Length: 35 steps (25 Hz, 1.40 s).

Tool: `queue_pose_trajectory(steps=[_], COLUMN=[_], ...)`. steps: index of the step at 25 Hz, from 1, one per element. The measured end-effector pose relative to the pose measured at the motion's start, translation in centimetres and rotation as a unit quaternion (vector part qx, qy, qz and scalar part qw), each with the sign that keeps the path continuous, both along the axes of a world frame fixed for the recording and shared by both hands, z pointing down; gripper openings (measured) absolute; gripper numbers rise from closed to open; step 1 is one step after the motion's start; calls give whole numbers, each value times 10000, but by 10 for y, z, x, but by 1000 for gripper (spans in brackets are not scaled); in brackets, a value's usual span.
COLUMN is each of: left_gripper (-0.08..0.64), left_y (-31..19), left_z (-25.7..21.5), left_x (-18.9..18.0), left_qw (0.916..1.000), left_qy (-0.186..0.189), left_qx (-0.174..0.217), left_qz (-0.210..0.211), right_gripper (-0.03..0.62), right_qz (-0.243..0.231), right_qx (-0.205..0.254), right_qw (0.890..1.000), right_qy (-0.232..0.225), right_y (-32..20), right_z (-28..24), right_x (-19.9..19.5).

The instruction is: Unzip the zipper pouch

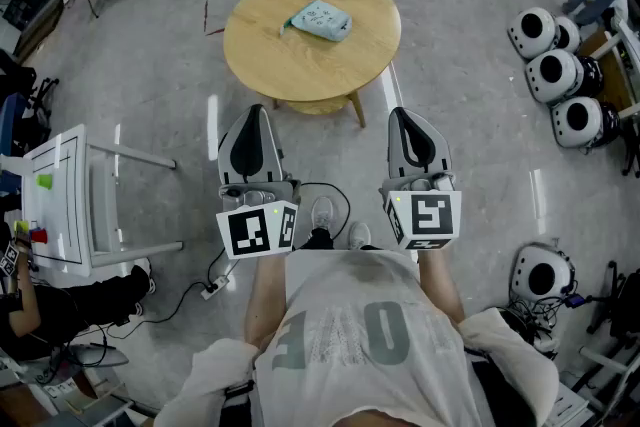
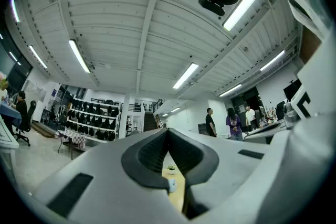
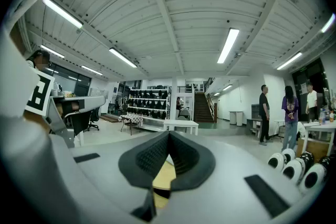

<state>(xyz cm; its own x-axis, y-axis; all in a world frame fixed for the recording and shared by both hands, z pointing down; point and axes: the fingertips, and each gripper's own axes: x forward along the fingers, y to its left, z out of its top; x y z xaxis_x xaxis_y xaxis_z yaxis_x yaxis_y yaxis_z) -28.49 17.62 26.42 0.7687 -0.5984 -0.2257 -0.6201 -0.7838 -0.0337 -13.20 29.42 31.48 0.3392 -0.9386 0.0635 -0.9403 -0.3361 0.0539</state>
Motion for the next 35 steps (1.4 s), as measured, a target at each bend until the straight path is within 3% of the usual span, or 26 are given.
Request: queue_pose_trajectory(steps=[13,20,27,35], left_gripper=[26,26,26,26], left_y=[38,26,-6,-95], left_z=[12,13,24,30], left_x=[-5,7,41,106], left_qw=[9997,9996,9999,9996], left_qy=[55,6,56,220], left_qx=[-127,-63,16,-3], left_qz=[-209,-274,-153,-163], right_gripper=[28,29,29,29], right_qz=[-414,-526,-498,-503], right_qx=[185,76,-7,-168], right_qw=[9980,9974,9978,9983], right_qy=[-431,-477,-435,-251], right_y=[25,19,-14,-100], right_z=[11,20,33,37], right_x=[4,15,45,115])
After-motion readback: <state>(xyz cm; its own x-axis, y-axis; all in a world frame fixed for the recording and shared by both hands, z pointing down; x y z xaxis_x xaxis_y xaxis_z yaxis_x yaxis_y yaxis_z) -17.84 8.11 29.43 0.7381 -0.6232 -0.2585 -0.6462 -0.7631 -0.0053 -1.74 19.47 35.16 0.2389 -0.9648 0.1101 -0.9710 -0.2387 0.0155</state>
